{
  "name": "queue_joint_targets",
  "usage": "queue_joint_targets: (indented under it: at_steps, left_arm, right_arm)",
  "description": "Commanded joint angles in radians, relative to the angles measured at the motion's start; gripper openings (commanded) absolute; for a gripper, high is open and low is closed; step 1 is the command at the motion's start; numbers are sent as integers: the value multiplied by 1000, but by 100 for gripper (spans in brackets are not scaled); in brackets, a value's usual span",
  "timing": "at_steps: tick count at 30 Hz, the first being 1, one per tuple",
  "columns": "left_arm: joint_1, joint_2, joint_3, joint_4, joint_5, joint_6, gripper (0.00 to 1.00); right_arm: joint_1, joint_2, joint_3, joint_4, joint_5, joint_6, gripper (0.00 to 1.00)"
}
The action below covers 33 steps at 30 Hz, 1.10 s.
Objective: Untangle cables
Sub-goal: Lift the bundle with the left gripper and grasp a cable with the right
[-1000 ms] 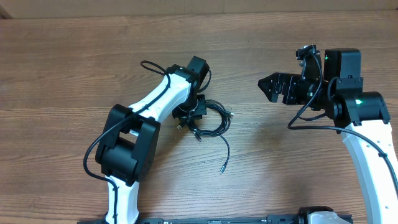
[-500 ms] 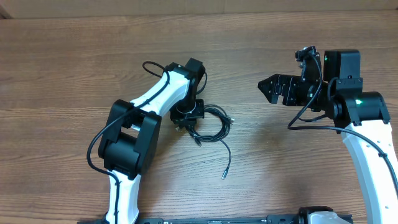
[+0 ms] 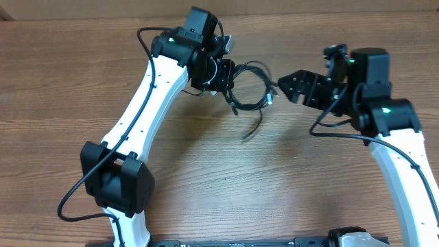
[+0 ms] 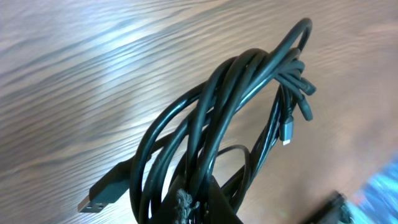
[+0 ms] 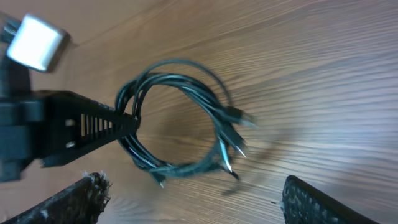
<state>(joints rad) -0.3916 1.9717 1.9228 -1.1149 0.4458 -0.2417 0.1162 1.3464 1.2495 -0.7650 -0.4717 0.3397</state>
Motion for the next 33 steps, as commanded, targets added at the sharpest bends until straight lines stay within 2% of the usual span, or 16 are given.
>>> queue_joint_targets:
  at_steps: [1, 8, 11, 18, 24, 27, 33]
  left_arm:
    - [33, -18, 32, -2, 181, 101, 4]
    - [109, -18, 32, 14, 238, 100, 4]
    - [134, -18, 32, 16, 288, 107, 4]
    - [139, -18, 32, 20, 420, 150, 4]
    - [162, -24, 33, 91, 586, 150, 4]
    - [183, -42, 33, 140, 602, 101, 4]
    - [225, -90, 33, 201, 598, 80, 4]
  right_arm:
    - [57, 41, 21, 43, -32, 69, 87]
    - [136, 140, 21, 77, 45, 314, 74]
    - [156, 192, 21, 87, 98, 363, 73]
    - [169, 248, 21, 193, 85, 371, 71]
    - [171, 267, 21, 171, 124, 370, 65]
    - [171, 283, 21, 132, 155, 370, 53]
    - [171, 291, 21, 75, 235, 337, 17]
